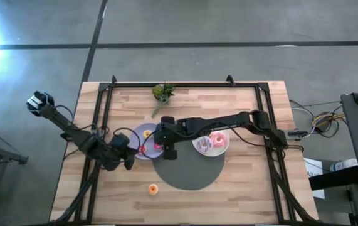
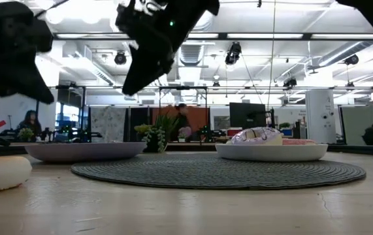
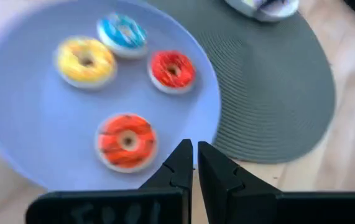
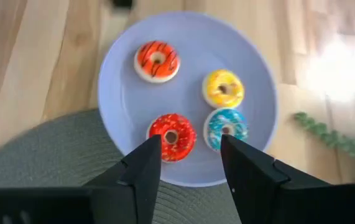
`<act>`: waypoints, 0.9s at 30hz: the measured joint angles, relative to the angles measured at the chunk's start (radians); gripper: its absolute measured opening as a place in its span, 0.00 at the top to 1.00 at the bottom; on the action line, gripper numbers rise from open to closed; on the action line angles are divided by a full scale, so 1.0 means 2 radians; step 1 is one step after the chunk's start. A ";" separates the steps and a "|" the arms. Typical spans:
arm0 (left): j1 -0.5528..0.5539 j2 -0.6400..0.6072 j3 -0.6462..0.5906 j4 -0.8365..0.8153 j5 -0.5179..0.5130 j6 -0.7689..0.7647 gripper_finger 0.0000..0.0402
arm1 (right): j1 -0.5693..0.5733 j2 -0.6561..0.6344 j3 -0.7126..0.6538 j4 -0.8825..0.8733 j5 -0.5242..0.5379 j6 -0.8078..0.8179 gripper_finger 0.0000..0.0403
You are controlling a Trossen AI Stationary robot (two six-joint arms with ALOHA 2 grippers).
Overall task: Pick & Place donuts
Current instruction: Put the small white donut on the purple plate
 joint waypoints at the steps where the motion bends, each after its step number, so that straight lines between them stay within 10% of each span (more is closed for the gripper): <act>1: 0.002 0.004 -0.011 0.028 0.007 0.000 1.00 | 0.000 -0.004 0.000 0.000 0.001 0.009 0.62; 11: 0.042 0.032 -0.058 0.149 0.037 0.021 1.00 | 0.004 -0.005 -0.005 -0.007 0.001 0.059 0.69; 20: 0.149 0.040 -0.005 0.015 0.067 0.092 1.00 | 0.025 -0.005 -0.005 -0.026 0.011 0.080 0.74; 27: 0.086 0.023 0.014 0.084 0.167 0.254 1.00 | 0.074 -0.005 -0.019 -0.036 -0.029 0.040 0.73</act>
